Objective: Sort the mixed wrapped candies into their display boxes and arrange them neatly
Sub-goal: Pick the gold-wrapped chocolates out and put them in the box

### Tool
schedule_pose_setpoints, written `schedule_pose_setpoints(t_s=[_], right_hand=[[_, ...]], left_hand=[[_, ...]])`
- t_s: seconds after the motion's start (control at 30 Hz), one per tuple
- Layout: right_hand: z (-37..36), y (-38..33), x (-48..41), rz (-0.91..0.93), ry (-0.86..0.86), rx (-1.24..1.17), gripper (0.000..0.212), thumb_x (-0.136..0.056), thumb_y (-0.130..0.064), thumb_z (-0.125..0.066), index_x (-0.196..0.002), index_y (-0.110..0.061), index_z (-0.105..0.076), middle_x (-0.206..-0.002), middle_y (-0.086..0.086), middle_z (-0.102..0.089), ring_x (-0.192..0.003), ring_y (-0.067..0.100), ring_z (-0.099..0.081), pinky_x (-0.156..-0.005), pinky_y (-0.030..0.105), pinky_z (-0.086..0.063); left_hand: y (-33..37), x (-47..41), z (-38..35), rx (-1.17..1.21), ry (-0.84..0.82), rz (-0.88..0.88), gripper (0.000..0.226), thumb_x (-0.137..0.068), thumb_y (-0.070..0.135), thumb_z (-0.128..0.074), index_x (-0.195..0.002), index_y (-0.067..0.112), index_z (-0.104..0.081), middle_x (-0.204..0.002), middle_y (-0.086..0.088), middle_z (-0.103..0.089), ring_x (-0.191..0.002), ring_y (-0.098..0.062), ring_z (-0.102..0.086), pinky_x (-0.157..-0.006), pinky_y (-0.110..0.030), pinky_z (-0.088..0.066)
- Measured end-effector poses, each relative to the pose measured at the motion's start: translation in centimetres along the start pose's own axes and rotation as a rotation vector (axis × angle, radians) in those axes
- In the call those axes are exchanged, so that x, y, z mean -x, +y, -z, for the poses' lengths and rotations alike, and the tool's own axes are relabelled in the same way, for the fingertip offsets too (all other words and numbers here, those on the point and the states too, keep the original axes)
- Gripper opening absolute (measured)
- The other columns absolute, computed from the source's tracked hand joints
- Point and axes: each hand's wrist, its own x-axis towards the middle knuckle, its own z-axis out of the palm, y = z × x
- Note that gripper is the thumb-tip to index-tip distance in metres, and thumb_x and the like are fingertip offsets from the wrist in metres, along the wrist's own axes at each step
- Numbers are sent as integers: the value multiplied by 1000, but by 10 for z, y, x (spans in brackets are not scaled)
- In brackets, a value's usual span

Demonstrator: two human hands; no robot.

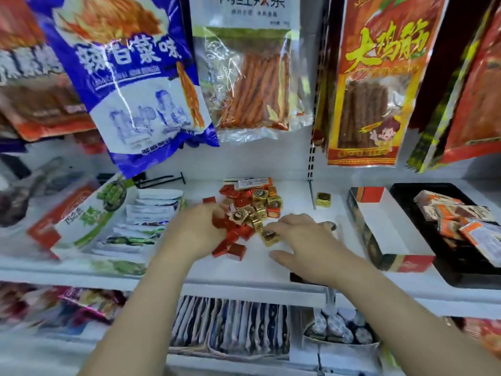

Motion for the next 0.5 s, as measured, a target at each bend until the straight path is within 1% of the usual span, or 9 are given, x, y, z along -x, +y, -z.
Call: schedule_pose_setpoints(t_s=[0.07, 0.13, 0.23, 0.3, 0.4, 0.43, 0.47, 0.5], right_hand=[[-5, -5, -10, -17, 28, 47, 45, -93, -40, -51, -137, -35, -41, -129, -2, -46, -124, 23, -36, -95, 45, -35], [-10, -7, -19, -36, 42, 90, 42, -93, -36, -52, -134, -35, -44, -127, -2, -47, -122, 23, -37, -92, 45, -33], [-17, -8, -30, -52, 53, 103, 41, -91, -33, -55, -131, -35, -46, -125, -2, -49, -120, 23, -38, -90, 44, -32], [-21, -9, -37, -63, 55, 112, 38, -90, -31, -58, -126, -32, -49, -122, 0, -51, -118, 23, -41, -90, 44, -32], [-23, -9, -46, -84, 67, 125, 32, -88, -28, -60, -119, -27, -53, -117, 1, -53, -114, 24, -47, -89, 43, -33], [-23, -9, -49, -95, 66, 125, 32, -86, -29, -61, -118, -26, -54, -117, 2, -54, -114, 25, -48, -89, 43, -33], [-23, -8, -51, -105, 65, 123, 34, -85, -30, -62, -118, -26, -54, -117, 2, -53, -114, 25, -47, -89, 43, -34], [-23, -7, -53, -116, 66, 115, 38, -83, -31, -64, -119, -25, -52, -119, 2, -50, -115, 25, -45, -91, 44, -34]], left_hand=[[-14, 1, -5, -24, -99, 30, 37, -82, 37, -68, -116, 34, -56, -114, 5, -58, -104, -21, -58, -92, -36, -47], [-24, -3, -13, -59, -159, 24, 44, -81, 41, -69, -120, 34, -49, -110, 6, -52, -102, -20, -57, -89, -33, -47], [-29, -9, -24, -33, -221, -16, 44, -80, 31, -71, -118, 31, -47, -108, 4, -44, -98, -19, -54, -90, -31, -45], [-28, -12, -29, -46, -208, -59, 32, -81, 25, -70, -107, 30, -52, -108, 4, -42, -96, -18, -51, -90, -29, -44], [-26, -16, -30, -14, -158, -71, 9, -83, 23, -66, -86, 25, -58, -99, 6, -57, -90, -17, -57, -83, -31, -49], [-26, -18, -29, -5, -134, -64, 5, -84, 25, -64, -83, 24, -59, -94, 6, -61, -87, -17, -58, -80, -32, -50], [-25, -20, -29, -2, -93, -61, 3, -85, 27, -62, -86, 24, -61, -91, 6, -63, -86, -17, -60, -78, -32, -51], [-23, -22, -29, -6, -34, -69, 8, -87, 28, -60, -93, 24, -63, -92, 5, -64, -87, -17, -60, -78, -32, -51]])
